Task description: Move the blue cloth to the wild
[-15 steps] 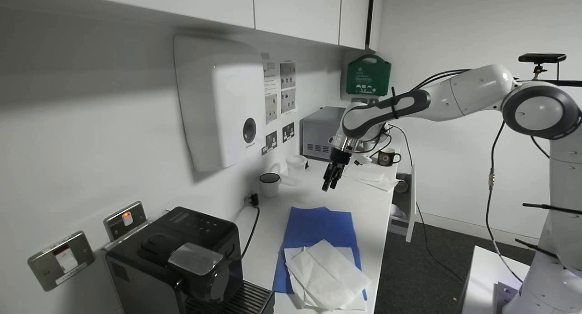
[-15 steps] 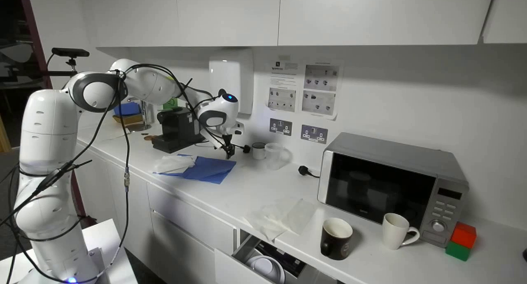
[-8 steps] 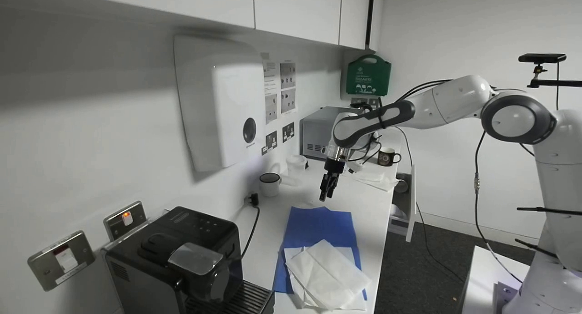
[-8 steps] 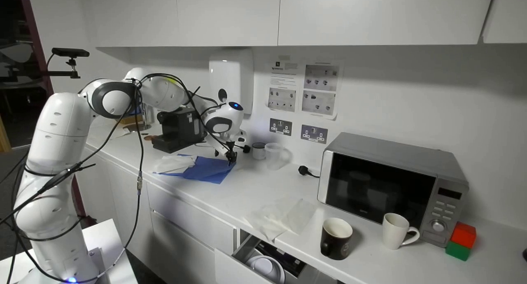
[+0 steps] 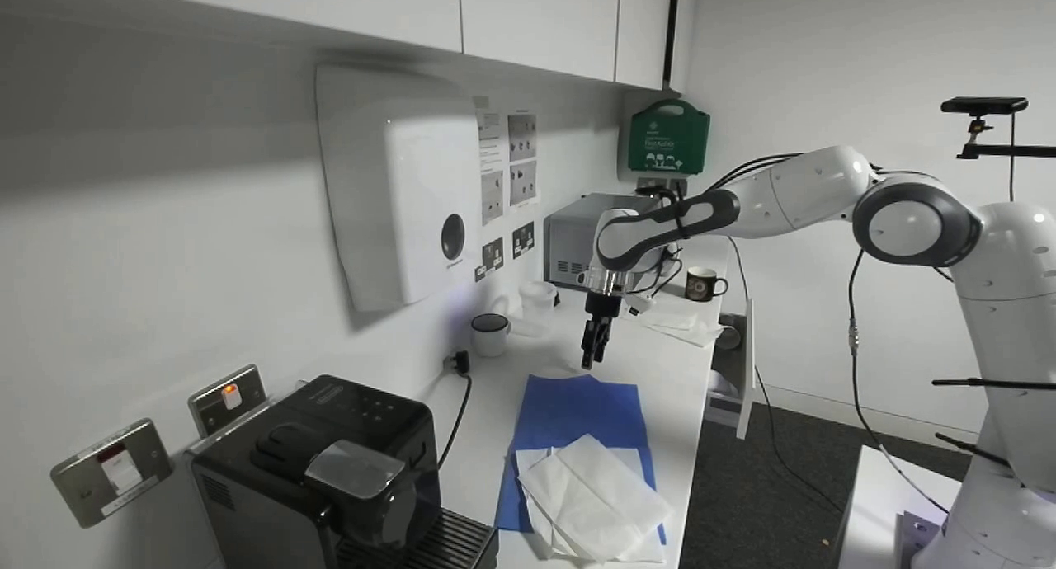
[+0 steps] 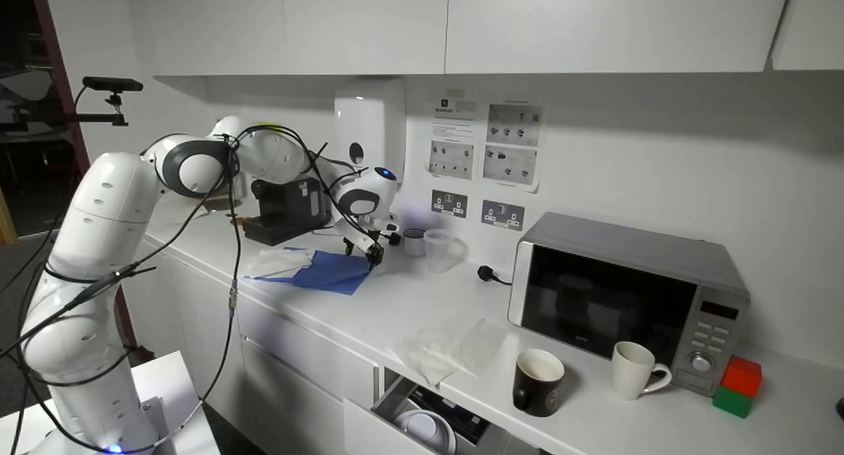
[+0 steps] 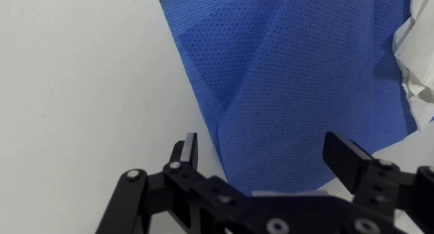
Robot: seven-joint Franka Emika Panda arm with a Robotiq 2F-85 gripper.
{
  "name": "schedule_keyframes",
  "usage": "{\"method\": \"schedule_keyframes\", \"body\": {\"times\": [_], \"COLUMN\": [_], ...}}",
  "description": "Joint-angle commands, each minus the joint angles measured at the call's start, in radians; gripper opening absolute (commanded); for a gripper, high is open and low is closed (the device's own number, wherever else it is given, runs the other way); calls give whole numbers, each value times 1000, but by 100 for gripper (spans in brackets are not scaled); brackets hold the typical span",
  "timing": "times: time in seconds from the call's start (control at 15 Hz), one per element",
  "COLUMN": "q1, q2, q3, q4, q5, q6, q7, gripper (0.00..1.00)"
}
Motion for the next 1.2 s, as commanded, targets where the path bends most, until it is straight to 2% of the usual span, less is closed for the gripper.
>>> {"method": "schedule_keyframes", "body": {"times": [0.0, 1.13], "q1": [-29, -58], "q2": [35, 135], "q3": [29, 49], "q4": [64, 152], "q5": [-15, -17], "q6": [-24, -61], "q7": [-19, -33], "gripper": [100, 100]}}
